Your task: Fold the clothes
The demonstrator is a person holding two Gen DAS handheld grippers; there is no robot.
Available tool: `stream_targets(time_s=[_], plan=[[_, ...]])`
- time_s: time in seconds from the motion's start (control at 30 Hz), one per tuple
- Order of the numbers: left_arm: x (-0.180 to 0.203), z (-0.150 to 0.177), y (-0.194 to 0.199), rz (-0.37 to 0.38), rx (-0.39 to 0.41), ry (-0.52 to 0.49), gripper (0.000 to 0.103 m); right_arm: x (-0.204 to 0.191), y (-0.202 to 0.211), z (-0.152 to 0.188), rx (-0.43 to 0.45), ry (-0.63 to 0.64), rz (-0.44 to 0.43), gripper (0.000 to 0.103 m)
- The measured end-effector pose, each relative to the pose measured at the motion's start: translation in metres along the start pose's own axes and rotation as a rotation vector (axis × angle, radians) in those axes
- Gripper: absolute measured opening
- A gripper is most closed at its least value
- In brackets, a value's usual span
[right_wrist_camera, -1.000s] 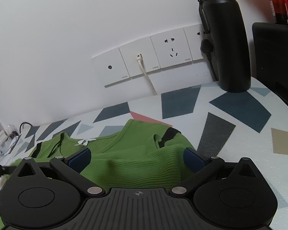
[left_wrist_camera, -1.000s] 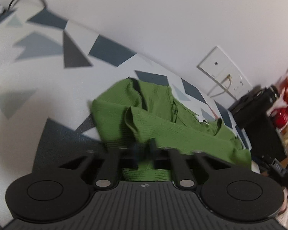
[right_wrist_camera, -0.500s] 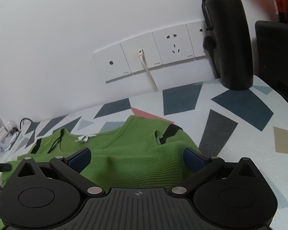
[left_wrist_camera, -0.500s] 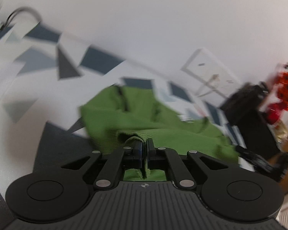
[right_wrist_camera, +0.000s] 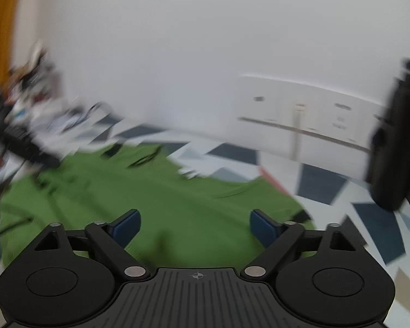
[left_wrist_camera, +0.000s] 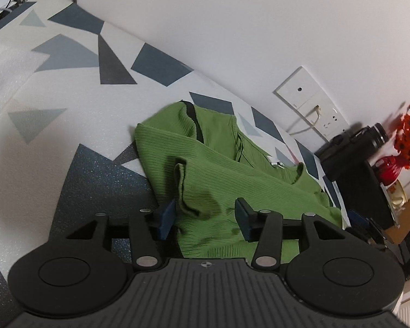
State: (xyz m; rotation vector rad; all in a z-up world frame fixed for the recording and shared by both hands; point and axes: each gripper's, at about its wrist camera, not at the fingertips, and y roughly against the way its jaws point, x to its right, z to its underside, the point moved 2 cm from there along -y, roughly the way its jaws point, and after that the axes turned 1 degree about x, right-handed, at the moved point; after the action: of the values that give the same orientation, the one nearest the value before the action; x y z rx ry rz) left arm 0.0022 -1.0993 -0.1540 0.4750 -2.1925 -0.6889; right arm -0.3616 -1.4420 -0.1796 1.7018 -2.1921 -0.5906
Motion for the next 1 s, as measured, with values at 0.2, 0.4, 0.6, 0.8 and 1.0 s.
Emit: stream_targets(time_s=[0.2,0.4,0.6,0.8,1.0], plan=[[0.003,-0.003,0.002,-0.048,0.017,-0.021,0.010,-0.023,-0.022,0.015,-0.124,0.115,-0.052,0.052],[0.010,-0.008,0.011,-0.030,0.045,-0.030,0.008,-0.019,-0.022,0.020,-0.156,0.096,-0.057,0.009],[0.015,-0.008,0.017,0.014,0.046,-0.023,0.007,0.008,0.008,0.008,-0.012,0.023,-0.029,0.006],[0.011,0.009,0.002,-0.030,-0.055,-0.051,0.007,0.003,0.004,0.015,-0.118,0.116,-0.080,0.009],[0.010,0.005,0.005,-0.013,-0.072,-0.053,0.028,0.005,0.009,0.015,-0.107,0.067,-0.102,0.058]])
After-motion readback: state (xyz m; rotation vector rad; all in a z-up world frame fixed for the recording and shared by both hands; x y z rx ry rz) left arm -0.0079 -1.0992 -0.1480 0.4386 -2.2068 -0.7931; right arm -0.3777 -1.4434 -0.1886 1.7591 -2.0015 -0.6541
